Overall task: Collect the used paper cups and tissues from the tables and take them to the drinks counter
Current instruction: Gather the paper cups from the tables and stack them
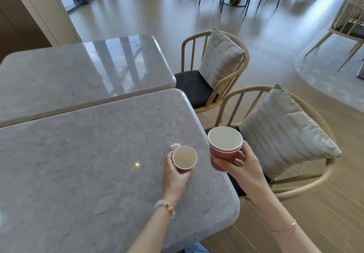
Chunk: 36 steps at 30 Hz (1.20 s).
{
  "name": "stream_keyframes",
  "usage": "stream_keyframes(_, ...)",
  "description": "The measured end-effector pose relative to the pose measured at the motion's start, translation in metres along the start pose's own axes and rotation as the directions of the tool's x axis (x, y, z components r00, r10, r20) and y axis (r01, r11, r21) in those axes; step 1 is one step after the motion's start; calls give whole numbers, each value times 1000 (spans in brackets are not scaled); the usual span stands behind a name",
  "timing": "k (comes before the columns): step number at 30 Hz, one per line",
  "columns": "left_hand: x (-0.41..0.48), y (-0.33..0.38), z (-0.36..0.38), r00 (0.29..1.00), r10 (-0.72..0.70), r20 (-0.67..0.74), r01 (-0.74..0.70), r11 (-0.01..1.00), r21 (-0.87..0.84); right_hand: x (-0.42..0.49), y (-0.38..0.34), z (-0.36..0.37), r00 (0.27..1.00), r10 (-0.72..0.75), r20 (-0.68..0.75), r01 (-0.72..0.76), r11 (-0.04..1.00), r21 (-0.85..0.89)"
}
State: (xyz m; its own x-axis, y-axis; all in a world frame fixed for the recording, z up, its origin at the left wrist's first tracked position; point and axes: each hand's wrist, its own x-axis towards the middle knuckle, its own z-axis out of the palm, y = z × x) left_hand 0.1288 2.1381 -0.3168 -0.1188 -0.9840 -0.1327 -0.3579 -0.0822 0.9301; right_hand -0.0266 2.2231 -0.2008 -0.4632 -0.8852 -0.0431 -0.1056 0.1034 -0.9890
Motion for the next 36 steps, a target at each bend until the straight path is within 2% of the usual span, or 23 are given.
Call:
stream_keyframes(10,6,11,-5,999,12,-46,-14,999,-41,6,2,2,1000,17,0,-17,1000,6)
stream_keyframes(17,4,54,-39,993,93,-69,-100,989,-111,12,2,18,1000,10,18,-10,1000,3)
stream_keyframes(26,-1,114,-103,983,154,-100,-179,925,-335,6,10,49,991,44,127,-39,998,-39)
stream_keyframes(29,-5,129,-121,974,208,-93,-227,914,-336,4,8,62,983,54,175,-45,997,-58)
stream_keyframes(36,-15,136,-148,974,207,-89,-225,928,-297,2,-3,92,959,18,281,-2,999,-54)
